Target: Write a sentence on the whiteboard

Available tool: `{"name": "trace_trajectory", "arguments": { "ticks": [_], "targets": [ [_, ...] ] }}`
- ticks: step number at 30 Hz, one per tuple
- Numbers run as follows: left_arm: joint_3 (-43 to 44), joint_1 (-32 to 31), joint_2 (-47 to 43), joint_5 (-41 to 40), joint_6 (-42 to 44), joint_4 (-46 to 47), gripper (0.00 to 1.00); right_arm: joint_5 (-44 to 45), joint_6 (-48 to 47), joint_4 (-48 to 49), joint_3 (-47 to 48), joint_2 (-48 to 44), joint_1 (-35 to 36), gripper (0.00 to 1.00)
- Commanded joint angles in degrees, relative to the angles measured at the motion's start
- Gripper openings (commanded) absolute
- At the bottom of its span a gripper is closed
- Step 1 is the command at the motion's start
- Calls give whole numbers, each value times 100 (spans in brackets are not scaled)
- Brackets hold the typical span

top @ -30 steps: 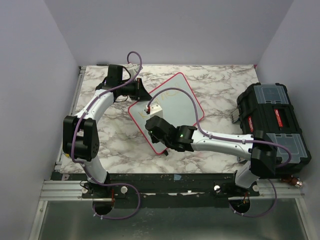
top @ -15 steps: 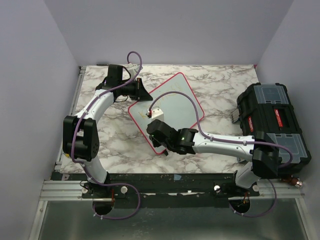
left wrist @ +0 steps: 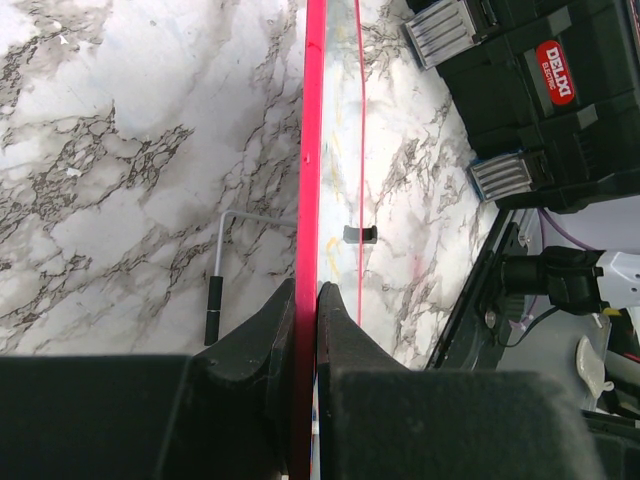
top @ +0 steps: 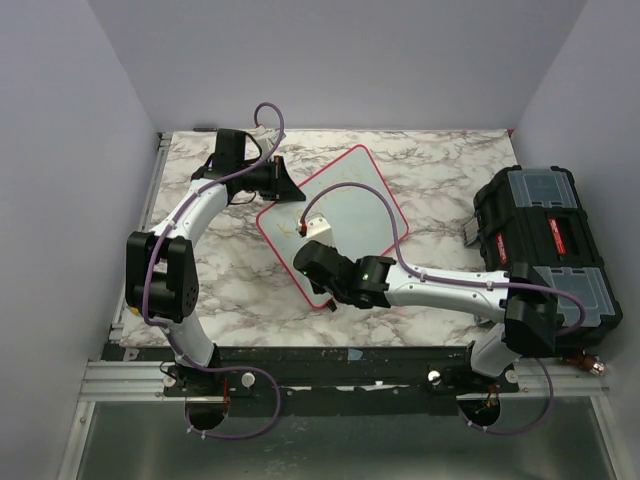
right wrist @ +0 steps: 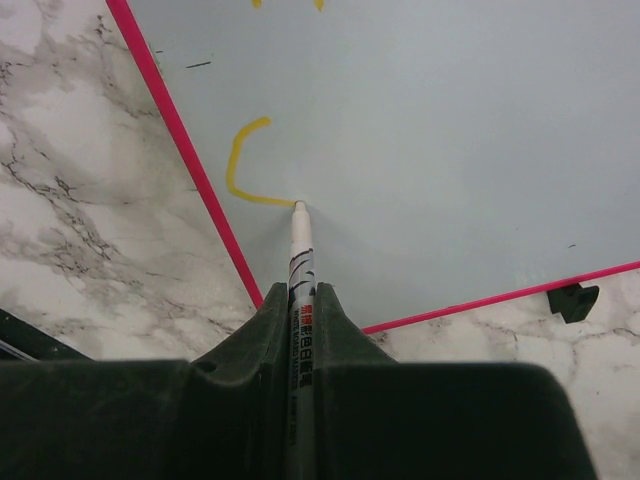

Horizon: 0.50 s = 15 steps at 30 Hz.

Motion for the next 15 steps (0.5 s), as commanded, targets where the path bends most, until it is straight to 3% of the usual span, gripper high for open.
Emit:
{"name": "trace_trajectory", "arguments": {
  "ticks": [1, 15],
  "targets": [
    [-146, -108, -40, -446, 528, -214, 0, 213, 0, -185, 183, 47, -15, 0],
    [-153, -108, -54, -450, 528, -218, 0, 196, -140, 412, 317, -147, -23, 1]
  ]
}}
